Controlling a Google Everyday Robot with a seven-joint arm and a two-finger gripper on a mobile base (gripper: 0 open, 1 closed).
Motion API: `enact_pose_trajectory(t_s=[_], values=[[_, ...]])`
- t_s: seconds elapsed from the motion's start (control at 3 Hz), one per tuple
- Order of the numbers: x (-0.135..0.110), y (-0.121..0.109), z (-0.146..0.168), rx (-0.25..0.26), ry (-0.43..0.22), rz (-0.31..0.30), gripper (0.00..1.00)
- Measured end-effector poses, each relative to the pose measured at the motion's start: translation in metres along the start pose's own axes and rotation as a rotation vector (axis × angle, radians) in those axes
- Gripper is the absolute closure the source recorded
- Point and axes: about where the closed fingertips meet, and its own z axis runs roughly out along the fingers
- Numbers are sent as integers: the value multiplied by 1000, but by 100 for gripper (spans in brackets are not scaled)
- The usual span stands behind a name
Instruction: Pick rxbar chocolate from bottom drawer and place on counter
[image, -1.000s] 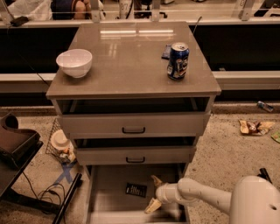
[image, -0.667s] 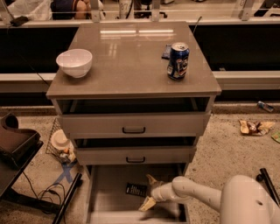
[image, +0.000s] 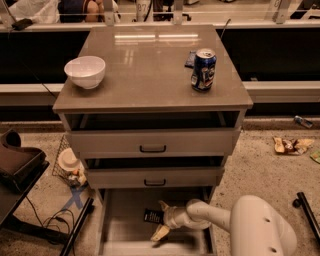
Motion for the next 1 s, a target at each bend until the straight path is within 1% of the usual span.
enact_pose_trajectory(t_s=[0.33, 0.67, 1.0], values=[[13, -1, 25, -36, 74, -16, 2], [27, -5, 32, -47, 128, -32, 23], [27, -3, 34, -51, 127, -32, 47]])
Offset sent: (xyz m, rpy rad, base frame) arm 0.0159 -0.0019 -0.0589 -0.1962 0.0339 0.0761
